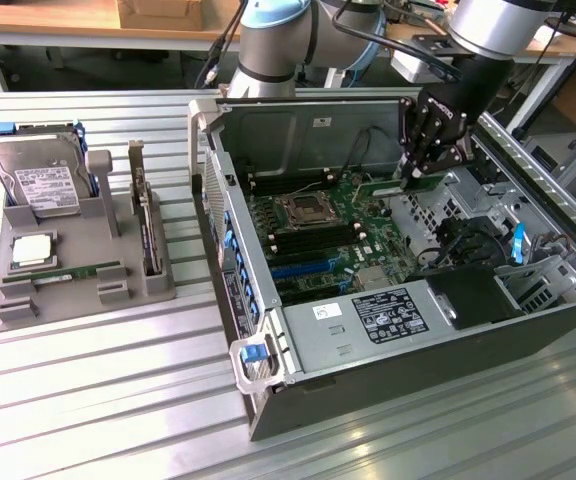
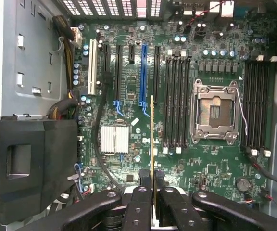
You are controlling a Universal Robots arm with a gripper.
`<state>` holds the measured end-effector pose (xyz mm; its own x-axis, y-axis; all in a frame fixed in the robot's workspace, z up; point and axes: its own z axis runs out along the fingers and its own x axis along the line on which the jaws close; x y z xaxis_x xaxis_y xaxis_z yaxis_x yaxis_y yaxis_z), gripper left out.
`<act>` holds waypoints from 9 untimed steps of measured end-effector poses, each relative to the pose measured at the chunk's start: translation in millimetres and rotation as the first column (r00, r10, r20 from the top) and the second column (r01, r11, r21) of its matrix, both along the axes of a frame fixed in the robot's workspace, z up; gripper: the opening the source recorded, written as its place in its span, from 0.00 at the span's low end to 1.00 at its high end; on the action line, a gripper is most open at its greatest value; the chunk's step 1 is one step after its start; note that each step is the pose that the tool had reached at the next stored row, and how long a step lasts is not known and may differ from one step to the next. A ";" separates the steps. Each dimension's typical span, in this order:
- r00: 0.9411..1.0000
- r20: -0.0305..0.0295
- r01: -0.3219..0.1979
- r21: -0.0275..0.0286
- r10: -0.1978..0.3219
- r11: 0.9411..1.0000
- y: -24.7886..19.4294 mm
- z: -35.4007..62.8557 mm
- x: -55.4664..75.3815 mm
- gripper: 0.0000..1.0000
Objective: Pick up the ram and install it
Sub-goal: 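Insert the ram into the slot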
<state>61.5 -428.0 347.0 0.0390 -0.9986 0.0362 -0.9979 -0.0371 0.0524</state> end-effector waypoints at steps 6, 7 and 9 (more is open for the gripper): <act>1.000 0.000 0.000 0.000 0.000 1.000 0.0 -4.7 0.0 0.13; 1.000 0.000 0.000 0.000 0.000 1.000 0.0 -5.3 0.0 0.13; 1.000 0.000 0.000 0.000 0.000 1.000 0.0 -7.7 0.0 0.13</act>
<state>61.5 -428.0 339.2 0.0390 -0.9986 0.0362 -0.9979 -0.0371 0.0524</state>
